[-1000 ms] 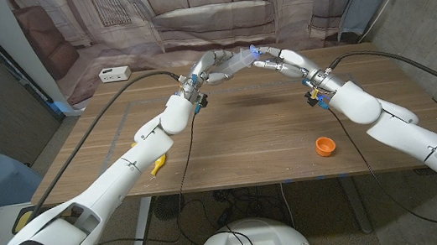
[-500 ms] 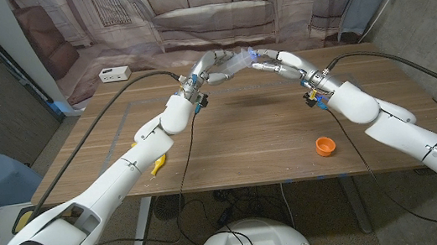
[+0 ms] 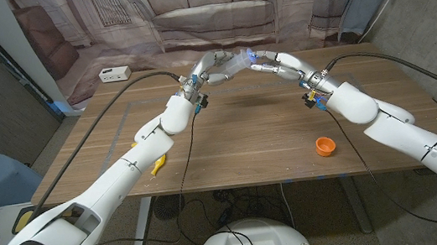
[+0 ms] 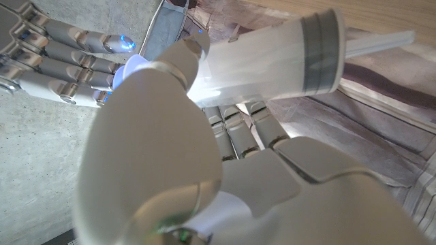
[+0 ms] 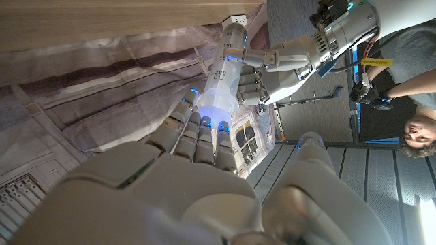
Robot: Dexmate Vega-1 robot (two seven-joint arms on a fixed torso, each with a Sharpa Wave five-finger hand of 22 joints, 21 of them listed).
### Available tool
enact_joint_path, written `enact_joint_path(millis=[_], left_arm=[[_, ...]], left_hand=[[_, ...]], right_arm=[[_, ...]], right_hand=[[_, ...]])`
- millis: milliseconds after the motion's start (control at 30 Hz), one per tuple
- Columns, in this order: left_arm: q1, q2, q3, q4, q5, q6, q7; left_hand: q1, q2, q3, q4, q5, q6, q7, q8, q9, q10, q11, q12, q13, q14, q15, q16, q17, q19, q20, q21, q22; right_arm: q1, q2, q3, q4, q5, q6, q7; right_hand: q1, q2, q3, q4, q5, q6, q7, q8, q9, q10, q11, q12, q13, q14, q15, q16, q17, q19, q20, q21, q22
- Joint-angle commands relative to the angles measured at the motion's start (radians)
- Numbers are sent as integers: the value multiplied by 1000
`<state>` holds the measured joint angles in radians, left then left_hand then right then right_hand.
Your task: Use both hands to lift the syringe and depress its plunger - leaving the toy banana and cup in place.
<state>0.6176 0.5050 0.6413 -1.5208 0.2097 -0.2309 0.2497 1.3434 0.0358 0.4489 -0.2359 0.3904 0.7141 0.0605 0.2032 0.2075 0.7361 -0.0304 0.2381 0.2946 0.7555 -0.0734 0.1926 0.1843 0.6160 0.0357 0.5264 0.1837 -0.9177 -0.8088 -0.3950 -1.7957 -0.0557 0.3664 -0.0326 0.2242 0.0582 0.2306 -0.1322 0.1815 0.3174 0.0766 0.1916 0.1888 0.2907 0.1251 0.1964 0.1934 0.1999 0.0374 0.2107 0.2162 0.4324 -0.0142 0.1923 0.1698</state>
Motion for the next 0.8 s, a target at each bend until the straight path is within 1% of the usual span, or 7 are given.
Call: enact_joint_path(millis=[33,367,400,467,600,700,800], left_arm=[[1,4,1,-4,-3,9,-8],[4,8,-1,-12,-1,12,-7],[5,9,-1,-12,-1,12,-6],[5,9,-1,-14,1,12,-5],[6,10,-2,-16,2,12,-3],[7,11,-3,-18,2,13,-4],[7,12,-4,-18,2,13,-4]], left_hand=[[-31,39,79,69,4,4,2,-3,1,4,-1,-1,5,2,-8,4,2,34,-24,9,4],[-33,40,80,70,4,5,3,-3,1,5,1,-1,5,3,-8,4,2,34,-25,11,4],[-34,39,80,70,4,5,3,-3,1,5,2,-1,5,2,-8,4,2,34,-25,11,4],[-34,39,80,70,4,4,2,-3,1,5,2,-1,5,3,-7,4,2,34,-24,12,4],[-35,39,81,70,4,4,3,-3,1,4,0,-2,5,2,-7,4,2,33,-24,12,4],[-35,39,81,70,4,4,2,-3,1,4,0,-2,5,4,-6,5,2,33,-24,13,4],[-36,38,81,70,4,4,2,-3,1,5,0,-2,5,2,-7,4,2,32,-24,13,4]], right_arm=[[2,6,-5,4,-1,2,-4],[-3,-1,1,-8,-10,-6,-10],[-4,-2,2,-10,-12,-8,-11],[-6,-2,4,-12,-16,-6,-16],[-10,-4,9,-16,-20,-5,-23],[-12,-4,12,-18,-21,-6,-27],[-14,-5,15,-18,-23,-5,-30]], right_hand=[[7,1,-1,0,1,8,3,6,1,3,4,6,4,-7,2,1,3,-4,-3,1,3],[3,-6,-6,1,0,3,-2,4,1,-3,-2,3,4,-7,6,1,4,-10,4,0,4],[3,-7,-6,1,-1,-6,-13,0,1,-4,-2,3,4,-9,7,0,4,-11,5,0,4],[2,-7,-7,2,-1,-13,-25,-2,1,-8,-2,2,4,-12,9,-1,5,-14,5,-1,4],[1,-6,-8,3,-1,-33,-54,-7,1,-23,-13,-3,4,-16,12,-1,6,-21,10,-2,4],[0,-7,-9,3,-1,-46,-65,-10,1,-30,-18,-4,5,-19,14,-2,6,-25,14,-3,4],[0,-7,-9,3,-1,-49,-66,-10,1,-33,-19,-5,5,-22,18,-3,6,-26,16,-3,4]])
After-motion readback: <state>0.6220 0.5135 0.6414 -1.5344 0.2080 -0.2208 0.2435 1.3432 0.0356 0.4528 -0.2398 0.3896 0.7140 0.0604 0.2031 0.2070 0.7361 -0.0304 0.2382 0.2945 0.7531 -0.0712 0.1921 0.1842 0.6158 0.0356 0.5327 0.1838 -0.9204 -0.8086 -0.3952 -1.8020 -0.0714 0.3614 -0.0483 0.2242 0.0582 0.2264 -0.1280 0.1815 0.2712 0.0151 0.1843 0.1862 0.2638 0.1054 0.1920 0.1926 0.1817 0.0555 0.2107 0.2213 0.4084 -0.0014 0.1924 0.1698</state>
